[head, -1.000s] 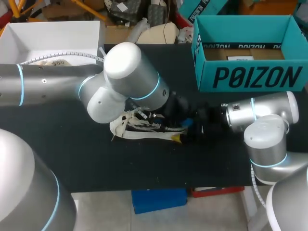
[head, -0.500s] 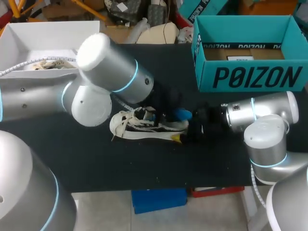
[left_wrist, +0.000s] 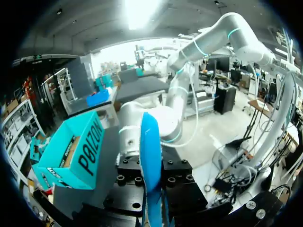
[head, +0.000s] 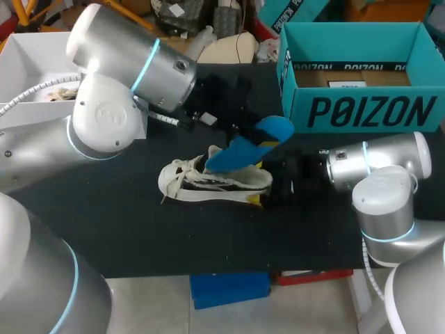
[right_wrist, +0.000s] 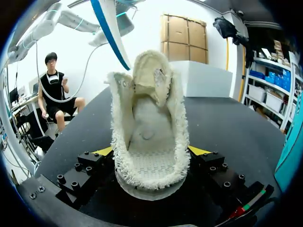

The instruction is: Take the shoe out of the shoebox, open the shoe tongue, remove and reinsert the insole, then place the shoe into the shoebox

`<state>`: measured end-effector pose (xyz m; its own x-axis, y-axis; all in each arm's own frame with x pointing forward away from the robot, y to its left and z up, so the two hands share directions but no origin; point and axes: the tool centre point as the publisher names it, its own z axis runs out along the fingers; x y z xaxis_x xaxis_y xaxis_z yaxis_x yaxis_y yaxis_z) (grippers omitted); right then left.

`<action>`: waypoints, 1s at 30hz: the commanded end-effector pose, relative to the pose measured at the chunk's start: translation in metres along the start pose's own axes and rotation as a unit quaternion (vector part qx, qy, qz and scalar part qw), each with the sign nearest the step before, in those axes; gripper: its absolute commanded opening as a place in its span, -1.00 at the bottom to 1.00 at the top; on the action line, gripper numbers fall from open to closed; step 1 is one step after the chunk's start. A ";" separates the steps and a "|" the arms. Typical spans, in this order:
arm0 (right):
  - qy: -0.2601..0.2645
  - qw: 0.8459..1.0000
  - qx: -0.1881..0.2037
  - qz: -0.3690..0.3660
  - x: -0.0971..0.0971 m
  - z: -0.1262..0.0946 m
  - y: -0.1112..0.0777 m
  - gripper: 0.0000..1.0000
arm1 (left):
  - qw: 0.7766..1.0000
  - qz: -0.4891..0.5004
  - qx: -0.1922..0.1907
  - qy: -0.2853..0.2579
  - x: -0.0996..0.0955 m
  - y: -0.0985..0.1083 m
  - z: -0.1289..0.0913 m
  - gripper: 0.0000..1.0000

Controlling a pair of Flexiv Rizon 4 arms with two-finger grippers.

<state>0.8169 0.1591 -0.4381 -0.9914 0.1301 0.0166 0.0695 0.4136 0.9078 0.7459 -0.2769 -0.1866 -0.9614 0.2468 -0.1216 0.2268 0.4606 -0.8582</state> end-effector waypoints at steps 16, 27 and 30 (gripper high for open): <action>0.000 1.000 0.001 0.001 0.000 0.003 -0.001 -1.00 | 0.951 -0.053 0.239 0.190 0.008 -0.012 -0.055 -1.00; 0.000 1.000 0.001 0.001 0.000 0.003 -0.001 -1.00 | 0.925 -0.164 0.330 0.095 0.034 -0.010 -0.070 -1.00; 0.000 1.000 0.001 0.001 0.000 0.003 -0.001 -1.00 | 0.925 -0.176 0.328 0.079 0.039 -0.019 -0.074 -1.00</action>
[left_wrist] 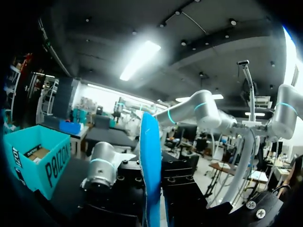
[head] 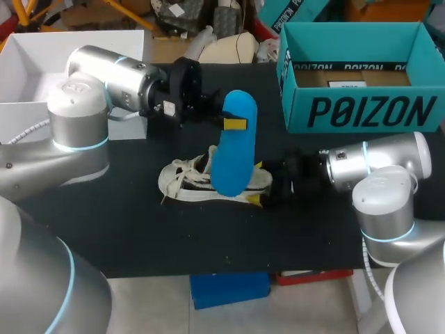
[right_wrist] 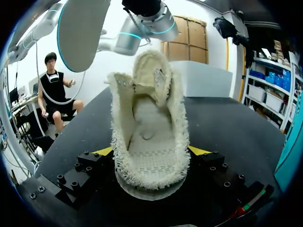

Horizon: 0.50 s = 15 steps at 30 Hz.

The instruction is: Take the shoe out of the shoebox, open the shoe tongue, remove and reinsert the insole, then place the shoe into the shoebox

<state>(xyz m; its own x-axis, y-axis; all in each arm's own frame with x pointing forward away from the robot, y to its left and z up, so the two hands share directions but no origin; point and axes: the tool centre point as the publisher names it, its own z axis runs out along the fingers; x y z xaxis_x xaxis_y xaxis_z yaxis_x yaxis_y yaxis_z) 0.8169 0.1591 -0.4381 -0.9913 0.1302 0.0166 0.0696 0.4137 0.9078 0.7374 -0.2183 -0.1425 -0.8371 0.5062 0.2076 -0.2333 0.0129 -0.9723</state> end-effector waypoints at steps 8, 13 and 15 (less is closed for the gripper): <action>0.000 1.000 0.001 0.001 0.000 0.003 -0.001 -1.00 | 0.987 -0.042 0.048 -0.146 0.042 -0.015 0.016 -1.00; 0.000 1.000 0.001 0.001 0.000 0.003 -0.001 -1.00 | 0.984 -0.062 0.025 -0.165 0.054 -0.026 0.018 -1.00; 0.000 1.000 0.001 0.001 0.000 0.003 -0.001 -1.00 | 0.983 -0.061 0.017 -0.175 0.059 -0.033 0.017 -1.00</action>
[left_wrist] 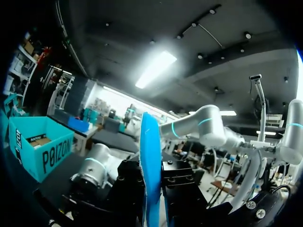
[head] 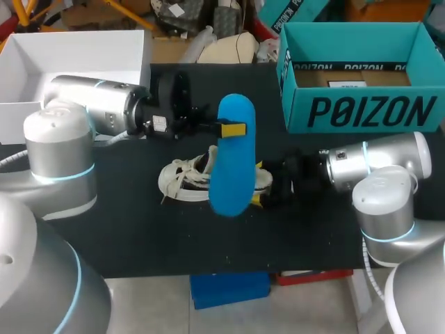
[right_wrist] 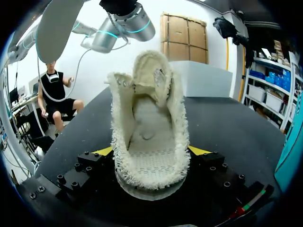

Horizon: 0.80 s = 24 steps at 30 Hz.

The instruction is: Take the shoe out of the shoebox, open the shoe tongue, remove and reinsert the insole, then place the shoe into the shoebox

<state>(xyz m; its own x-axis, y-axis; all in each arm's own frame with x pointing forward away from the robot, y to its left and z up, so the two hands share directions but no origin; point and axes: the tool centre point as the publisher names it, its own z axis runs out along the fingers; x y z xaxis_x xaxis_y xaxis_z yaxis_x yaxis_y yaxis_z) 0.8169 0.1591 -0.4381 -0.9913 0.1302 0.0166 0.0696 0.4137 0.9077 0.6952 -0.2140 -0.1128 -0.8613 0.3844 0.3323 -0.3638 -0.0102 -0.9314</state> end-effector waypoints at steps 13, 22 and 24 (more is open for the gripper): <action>0.000 1.000 0.001 0.001 0.000 0.003 -0.001 -1.00 | 0.989 0.040 -0.011 -0.139 0.034 -0.039 -0.005 -1.00; 0.000 1.000 0.001 0.001 0.000 0.003 -0.001 -1.00 | 0.989 0.034 -0.003 -0.146 0.032 -0.039 -0.001 -1.00; 0.000 1.000 0.001 0.001 0.000 0.003 -0.001 -1.00 | 0.988 0.040 0.013 -0.146 0.029 -0.044 0.009 -1.00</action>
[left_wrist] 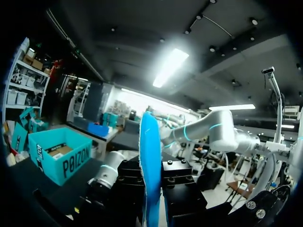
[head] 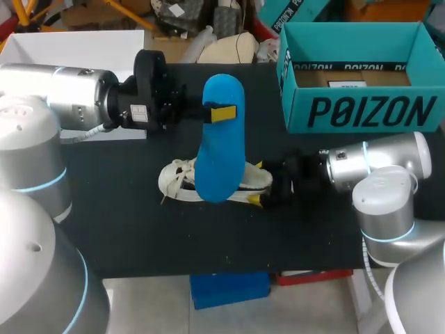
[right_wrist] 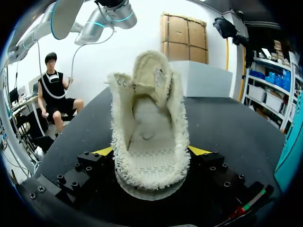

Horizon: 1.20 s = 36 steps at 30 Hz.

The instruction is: Take the shoe out of the shoebox, open the shoe tongue, remove and reinsert the insole, then place the shoe into the shoebox

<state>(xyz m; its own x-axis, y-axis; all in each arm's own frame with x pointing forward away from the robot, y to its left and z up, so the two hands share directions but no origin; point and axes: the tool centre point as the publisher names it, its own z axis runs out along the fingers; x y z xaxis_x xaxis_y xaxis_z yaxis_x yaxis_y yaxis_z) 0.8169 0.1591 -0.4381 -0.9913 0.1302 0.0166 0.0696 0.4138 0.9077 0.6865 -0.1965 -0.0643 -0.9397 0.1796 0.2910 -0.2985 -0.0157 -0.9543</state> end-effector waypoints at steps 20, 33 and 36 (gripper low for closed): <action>0.000 1.000 0.001 0.001 0.000 0.003 -0.001 -1.00 | 0.992 -0.026 0.031 -0.120 0.013 -0.063 0.039 -1.00; 0.000 1.000 0.001 0.001 0.000 0.003 -0.001 -1.00 | 0.994 -0.013 0.038 -0.098 0.017 -0.082 0.044 -1.00; 0.000 1.000 0.001 0.001 0.000 0.003 -0.001 -1.00 | 0.995 -0.010 0.035 -0.098 0.016 -0.084 0.045 -1.00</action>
<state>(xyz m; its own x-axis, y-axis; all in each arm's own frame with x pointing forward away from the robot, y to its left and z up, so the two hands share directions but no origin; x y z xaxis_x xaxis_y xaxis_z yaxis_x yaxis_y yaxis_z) 0.8169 0.1591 -0.4381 -0.9913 0.1303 0.0166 0.0696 0.4138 0.9077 0.6862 -0.2345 0.0208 -0.9459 -0.0150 0.3241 -0.3213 -0.0965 -0.9421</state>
